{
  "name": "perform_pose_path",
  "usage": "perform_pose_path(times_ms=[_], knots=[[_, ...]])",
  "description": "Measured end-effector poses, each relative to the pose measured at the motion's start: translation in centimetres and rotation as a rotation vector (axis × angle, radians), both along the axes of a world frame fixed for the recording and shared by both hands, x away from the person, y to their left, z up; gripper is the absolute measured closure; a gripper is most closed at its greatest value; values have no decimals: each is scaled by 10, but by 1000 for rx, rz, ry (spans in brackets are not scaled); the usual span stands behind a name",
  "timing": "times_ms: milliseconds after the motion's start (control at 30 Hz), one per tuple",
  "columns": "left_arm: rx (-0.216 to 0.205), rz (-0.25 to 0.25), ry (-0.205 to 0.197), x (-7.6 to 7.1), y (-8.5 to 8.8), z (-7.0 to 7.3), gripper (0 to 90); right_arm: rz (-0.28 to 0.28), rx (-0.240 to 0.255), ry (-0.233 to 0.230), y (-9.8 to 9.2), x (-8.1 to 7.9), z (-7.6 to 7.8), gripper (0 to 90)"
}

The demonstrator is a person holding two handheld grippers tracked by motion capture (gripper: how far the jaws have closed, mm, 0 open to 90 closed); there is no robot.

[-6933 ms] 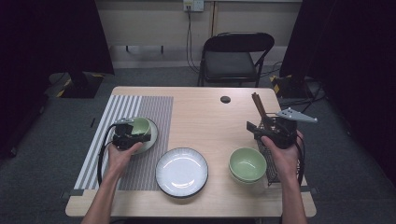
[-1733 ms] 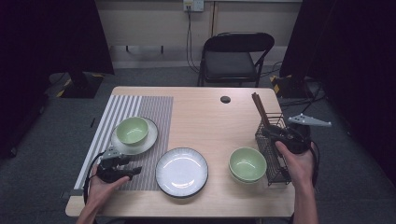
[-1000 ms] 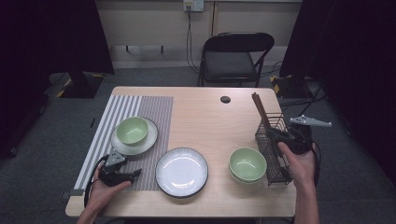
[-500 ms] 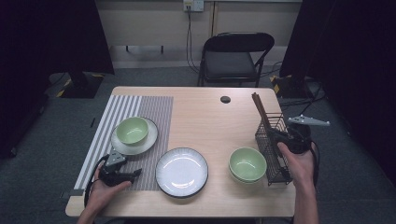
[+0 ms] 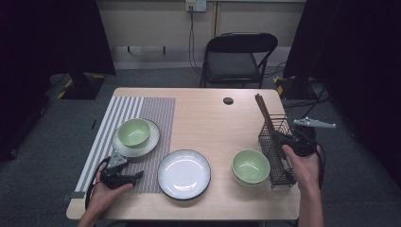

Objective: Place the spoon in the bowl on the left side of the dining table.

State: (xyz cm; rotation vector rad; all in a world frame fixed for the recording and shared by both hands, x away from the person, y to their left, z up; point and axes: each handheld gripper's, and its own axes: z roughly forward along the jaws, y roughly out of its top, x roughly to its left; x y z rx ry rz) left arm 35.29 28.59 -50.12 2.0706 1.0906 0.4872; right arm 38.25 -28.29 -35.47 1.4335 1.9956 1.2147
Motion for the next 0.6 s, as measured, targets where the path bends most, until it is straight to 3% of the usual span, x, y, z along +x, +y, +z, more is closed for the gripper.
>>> perform_pose_path(times_ms=[200,600], knots=[[2,-2,0,0,0,0,226,11,3,-15,-1,-4,3,848],[3,-2,1,0,0,0,225,88,-8,-34,2,-12,4,837]])
